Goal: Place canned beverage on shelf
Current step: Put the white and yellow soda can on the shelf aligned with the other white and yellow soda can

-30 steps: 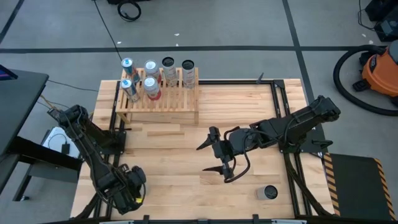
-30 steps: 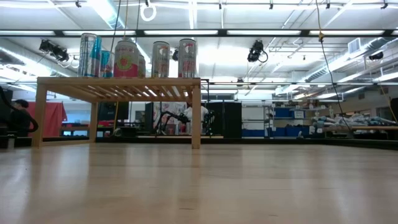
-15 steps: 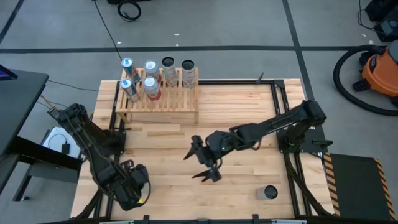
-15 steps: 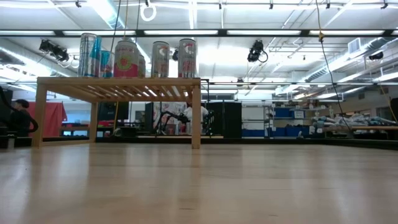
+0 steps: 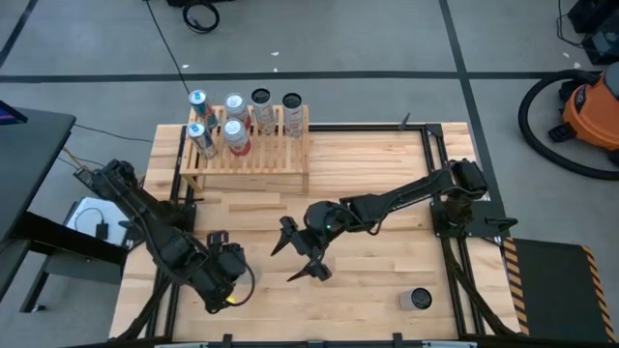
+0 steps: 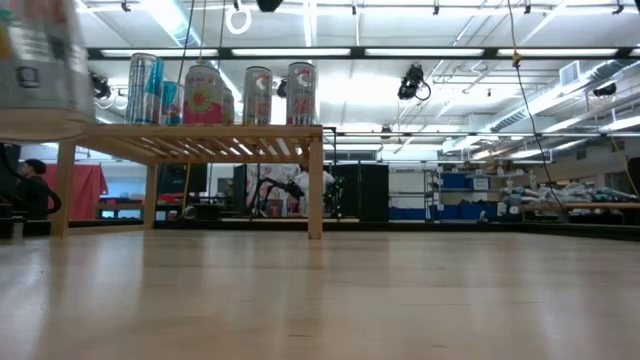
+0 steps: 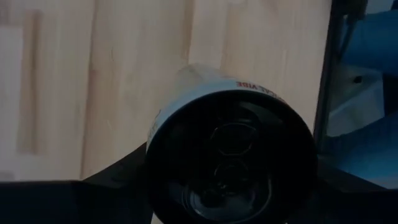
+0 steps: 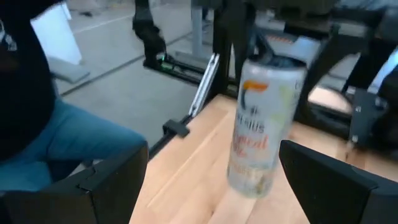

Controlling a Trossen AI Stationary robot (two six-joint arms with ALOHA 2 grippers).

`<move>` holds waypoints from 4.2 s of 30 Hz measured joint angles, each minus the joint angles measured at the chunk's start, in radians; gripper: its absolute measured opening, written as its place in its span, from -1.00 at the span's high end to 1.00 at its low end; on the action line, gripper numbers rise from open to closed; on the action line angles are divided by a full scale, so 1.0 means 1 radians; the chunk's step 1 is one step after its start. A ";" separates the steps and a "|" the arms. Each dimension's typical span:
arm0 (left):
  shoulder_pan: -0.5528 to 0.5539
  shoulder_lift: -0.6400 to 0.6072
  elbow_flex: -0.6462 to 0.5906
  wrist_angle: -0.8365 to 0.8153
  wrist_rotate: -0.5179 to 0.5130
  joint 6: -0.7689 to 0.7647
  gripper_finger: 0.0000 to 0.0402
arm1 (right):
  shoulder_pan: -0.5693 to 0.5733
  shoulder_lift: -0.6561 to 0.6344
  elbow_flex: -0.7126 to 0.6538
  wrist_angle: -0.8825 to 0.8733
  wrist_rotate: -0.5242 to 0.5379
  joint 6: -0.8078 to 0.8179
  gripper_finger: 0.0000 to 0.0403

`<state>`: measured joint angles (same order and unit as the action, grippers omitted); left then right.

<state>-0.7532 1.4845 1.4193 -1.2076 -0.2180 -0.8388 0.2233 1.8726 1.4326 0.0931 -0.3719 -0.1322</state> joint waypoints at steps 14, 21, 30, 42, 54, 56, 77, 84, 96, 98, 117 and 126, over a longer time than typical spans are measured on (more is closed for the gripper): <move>0.116 0.000 0.082 0.012 -0.041 0.337 -0.31 | -0.058 0.056 0.000 0.111 -0.068 0.114 -0.85; 0.117 0.000 0.096 0.056 -0.047 0.454 -0.31 | -0.087 0.059 0.000 0.124 -0.070 0.140 -0.85; 0.152 0.000 0.096 0.144 -0.076 0.583 -0.31 | -0.095 0.059 0.000 0.125 -0.123 0.167 -0.85; 0.215 0.000 0.096 0.213 -0.078 0.695 -0.31 | -0.080 0.059 0.000 0.123 -0.127 0.166 -0.85; 0.250 0.000 0.096 0.232 -0.059 0.728 -0.31 | -0.076 0.059 0.000 0.108 -0.164 0.151 -0.43; 0.251 0.001 0.096 0.233 -0.057 0.727 -0.31 | -0.076 0.059 0.000 0.104 -0.166 0.148 -0.33; 0.252 0.001 0.097 0.224 -0.048 0.689 -0.57 | -0.068 0.058 0.000 0.111 -0.119 0.193 -0.30; 0.257 0.002 0.224 0.046 -0.047 0.557 -0.57 | -0.039 0.034 0.002 0.128 -0.001 0.204 -0.30; 0.200 -0.013 0.426 -0.175 -0.108 0.452 -0.57 | -0.040 -0.012 -0.001 0.196 0.237 0.051 -0.30; 0.190 -0.032 0.431 -0.235 -0.172 0.386 -0.57 | -0.050 -0.014 0.000 0.231 0.281 0.024 -0.30; 0.203 -0.175 0.430 -0.363 -0.287 0.286 -0.57 | -0.215 0.037 0.000 0.483 0.526 -0.022 -0.31; 0.202 -0.211 0.430 -0.363 -0.287 0.300 -0.57 | -0.299 0.139 0.000 0.650 0.536 -0.002 -0.31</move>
<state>-0.5509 1.2739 1.8492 -1.5709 -0.5050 -0.5385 -0.0755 2.0119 1.4322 0.7435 0.1636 -0.1337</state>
